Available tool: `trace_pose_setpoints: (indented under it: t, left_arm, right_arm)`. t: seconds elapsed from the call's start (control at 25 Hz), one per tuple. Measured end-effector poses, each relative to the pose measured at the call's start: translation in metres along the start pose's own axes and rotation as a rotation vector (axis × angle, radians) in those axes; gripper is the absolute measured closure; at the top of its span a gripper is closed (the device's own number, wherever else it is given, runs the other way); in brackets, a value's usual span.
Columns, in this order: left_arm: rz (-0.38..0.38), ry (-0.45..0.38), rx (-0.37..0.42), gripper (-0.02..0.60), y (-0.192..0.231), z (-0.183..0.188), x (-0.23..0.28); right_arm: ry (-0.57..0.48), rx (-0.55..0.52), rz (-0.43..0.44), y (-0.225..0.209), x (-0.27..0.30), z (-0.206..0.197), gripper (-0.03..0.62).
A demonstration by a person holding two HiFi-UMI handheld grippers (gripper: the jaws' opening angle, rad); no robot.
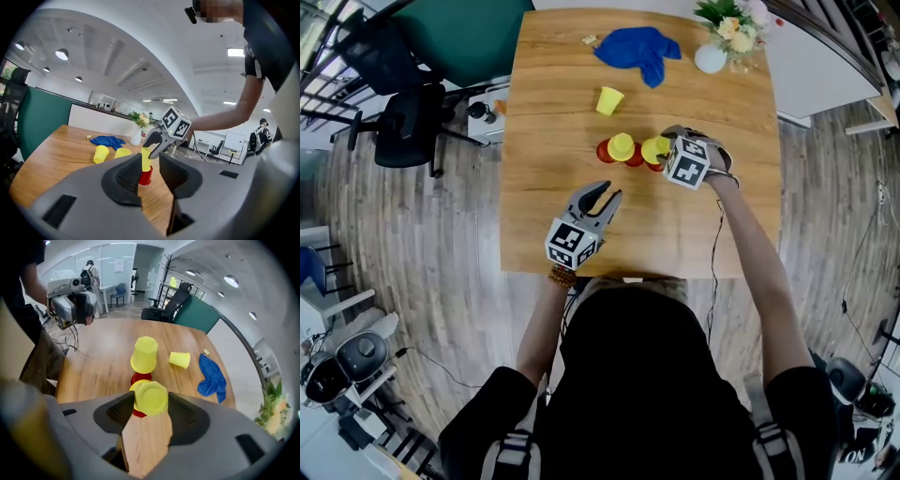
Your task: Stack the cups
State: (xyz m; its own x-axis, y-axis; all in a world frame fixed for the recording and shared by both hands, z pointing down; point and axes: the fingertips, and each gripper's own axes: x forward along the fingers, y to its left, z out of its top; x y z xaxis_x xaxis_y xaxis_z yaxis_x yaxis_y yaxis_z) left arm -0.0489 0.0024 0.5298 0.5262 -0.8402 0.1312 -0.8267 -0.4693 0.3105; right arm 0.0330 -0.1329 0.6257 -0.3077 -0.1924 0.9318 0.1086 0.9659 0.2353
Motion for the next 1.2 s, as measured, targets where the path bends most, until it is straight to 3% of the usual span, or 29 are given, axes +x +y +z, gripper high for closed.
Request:
trace_pose_setpoints:
  t: [0.88,1.2]
  left_arm:
    - [-0.001,0.01,-0.014,0.471,0.006,-0.006,0.002]
    - [0.006,0.009,-0.017,0.469,0.009,-0.006,0.001]
  right_arm:
    - [0.0,-0.06,-0.039,0.008,0.007,0.018,0.334]
    - [-0.158,0.068,-0.01,-0.003,-0.028,0.035,0.29]
